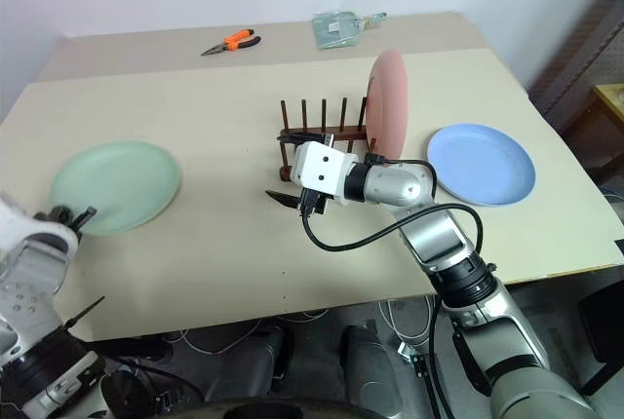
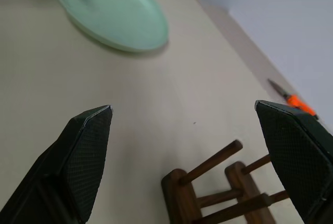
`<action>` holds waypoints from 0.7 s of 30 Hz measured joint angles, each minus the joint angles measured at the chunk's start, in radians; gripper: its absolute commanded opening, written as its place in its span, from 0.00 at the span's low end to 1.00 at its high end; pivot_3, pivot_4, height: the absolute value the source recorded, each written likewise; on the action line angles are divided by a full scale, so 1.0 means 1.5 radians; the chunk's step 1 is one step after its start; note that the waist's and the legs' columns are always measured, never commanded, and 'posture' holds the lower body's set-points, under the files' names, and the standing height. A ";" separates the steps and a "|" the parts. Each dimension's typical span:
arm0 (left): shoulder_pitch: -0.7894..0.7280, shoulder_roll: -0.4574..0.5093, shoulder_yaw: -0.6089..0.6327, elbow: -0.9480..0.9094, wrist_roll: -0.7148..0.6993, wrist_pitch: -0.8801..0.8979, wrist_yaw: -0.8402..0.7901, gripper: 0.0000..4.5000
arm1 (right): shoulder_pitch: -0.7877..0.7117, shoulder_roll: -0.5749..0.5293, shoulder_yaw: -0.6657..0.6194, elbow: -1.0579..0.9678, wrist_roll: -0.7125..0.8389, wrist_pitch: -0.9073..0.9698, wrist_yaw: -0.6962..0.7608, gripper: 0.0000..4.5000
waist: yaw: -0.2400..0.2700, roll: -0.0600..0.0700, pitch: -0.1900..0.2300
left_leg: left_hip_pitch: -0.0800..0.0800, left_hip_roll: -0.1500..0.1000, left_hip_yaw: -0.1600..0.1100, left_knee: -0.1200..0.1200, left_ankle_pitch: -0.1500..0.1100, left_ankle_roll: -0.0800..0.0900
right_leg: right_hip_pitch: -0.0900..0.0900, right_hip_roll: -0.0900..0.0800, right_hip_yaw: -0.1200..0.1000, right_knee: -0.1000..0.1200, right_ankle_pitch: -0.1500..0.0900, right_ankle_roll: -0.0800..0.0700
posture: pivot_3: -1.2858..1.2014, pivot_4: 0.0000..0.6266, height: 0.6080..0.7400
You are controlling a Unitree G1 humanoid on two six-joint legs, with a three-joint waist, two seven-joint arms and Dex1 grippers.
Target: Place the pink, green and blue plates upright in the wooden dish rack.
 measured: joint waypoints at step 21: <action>-0.269 0.014 -0.395 -0.071 0.038 0.012 -0.086 0.00 | -0.091 0.055 0.054 0.147 -0.269 -0.224 -0.153 0.48 | -0.019 -0.001 0.000 | 0.001 0.000 0.001 -0.002 0.002 -0.004 | -0.002 0.001 0.002 0.002 0.001 0.000 | 0.52 0.24 1.00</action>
